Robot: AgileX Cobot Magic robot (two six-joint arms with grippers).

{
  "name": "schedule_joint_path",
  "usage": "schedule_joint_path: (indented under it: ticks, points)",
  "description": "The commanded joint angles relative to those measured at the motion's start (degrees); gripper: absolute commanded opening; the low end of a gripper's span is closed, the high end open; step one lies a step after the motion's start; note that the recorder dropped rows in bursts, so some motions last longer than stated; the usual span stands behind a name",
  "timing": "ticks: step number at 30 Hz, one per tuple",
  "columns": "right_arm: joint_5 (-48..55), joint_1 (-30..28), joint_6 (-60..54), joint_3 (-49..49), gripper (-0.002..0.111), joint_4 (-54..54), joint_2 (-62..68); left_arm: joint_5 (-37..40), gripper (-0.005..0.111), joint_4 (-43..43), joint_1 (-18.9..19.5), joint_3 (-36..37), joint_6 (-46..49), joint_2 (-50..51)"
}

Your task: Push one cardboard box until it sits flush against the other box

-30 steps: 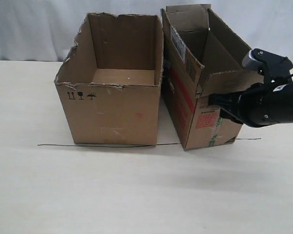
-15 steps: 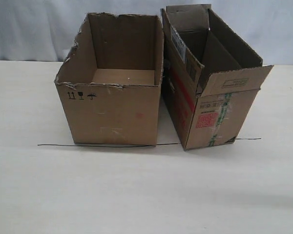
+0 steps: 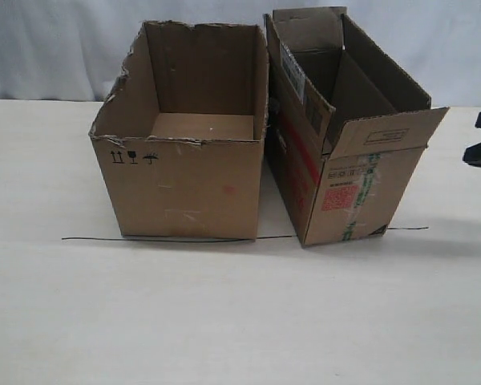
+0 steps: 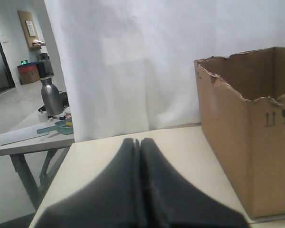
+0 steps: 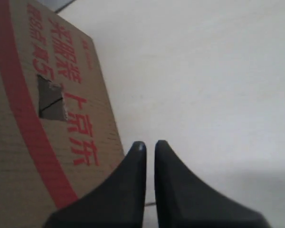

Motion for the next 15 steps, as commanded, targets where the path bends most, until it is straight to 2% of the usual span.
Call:
schedule_joint_path:
  ticks: [1, 3, 9, 15]
  points:
    - [5.65, -0.29, -16.99, -0.45, 0.005, 19.53, 6.90, -0.27, 0.000, 0.00, 0.07, 0.17, -0.19, -0.14]
    - [7.12, -0.29, -19.95, -1.24, 0.005, 23.38, 9.28, -0.27, 0.000, 0.00, 0.07, 0.17, -0.19, -0.14]
    - [16.52, 0.97, -19.65, -5.72, 0.005, 23.52, 16.11, -0.27, 0.000, 0.00, 0.07, 0.17, -0.19, -0.14]
    - [17.88, 4.27, -19.57, -7.07, 0.005, 23.77, 17.93, -0.27, 0.000, 0.00, 0.07, 0.17, -0.19, -0.14]
